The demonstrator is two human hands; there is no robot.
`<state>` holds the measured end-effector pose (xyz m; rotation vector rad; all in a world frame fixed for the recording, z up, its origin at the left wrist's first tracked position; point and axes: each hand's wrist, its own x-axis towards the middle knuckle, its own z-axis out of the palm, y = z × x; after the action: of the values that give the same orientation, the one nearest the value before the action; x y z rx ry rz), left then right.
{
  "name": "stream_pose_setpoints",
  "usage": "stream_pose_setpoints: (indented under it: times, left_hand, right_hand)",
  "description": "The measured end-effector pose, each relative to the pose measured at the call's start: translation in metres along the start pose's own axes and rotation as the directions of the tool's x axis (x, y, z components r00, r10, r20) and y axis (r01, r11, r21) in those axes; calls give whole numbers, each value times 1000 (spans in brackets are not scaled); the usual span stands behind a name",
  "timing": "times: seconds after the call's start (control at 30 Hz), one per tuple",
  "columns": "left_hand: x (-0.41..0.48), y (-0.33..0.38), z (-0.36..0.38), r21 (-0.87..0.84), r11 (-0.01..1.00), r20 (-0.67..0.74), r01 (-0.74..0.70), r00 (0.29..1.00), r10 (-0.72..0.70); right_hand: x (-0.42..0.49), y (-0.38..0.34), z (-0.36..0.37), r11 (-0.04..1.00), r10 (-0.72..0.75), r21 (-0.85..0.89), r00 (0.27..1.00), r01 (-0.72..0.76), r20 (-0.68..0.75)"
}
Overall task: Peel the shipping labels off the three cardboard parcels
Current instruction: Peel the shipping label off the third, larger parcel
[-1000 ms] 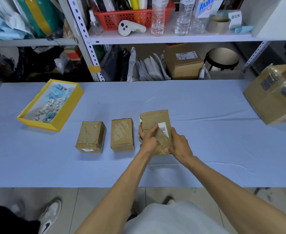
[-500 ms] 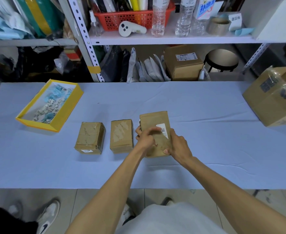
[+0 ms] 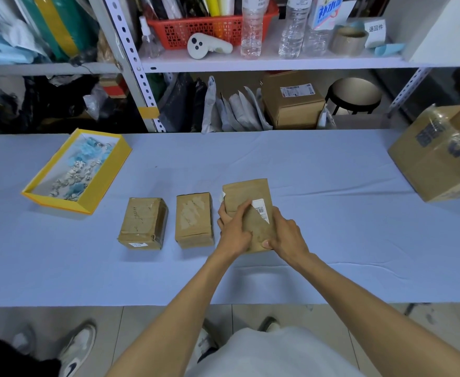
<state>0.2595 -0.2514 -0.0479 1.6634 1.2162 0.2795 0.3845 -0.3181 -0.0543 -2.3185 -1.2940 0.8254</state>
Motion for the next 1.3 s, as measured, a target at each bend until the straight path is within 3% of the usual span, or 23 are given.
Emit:
stream_pose_setpoints:
  times: [0.17,0.33,0.87,1.03,1.3]
  left_hand:
    - [4,3,-4,-3,1000,-5,7,1000,-7]
    - [0,-3,-4,169,984,30,-57,998,53]
    - [9,3,-1,119,993,8,-2,1000,1]
    - [17,7,-5,140,988,-16,-68,997,71]
    - [21,6,-17,151,982,65,-117,992,108]
  right_hand:
    - [0,-1,0,1000,2,0,1000,-2,9]
    - [2,-1,-1,1000,0,-19,1000,0,12]
    - [2,-3,-2,999,15,-32,1000,-15,12]
    - [0,-4,-2,999,24,-40,1000,-23,12]
    - [0,-7,-4,998,33,-57,999,-32,19]
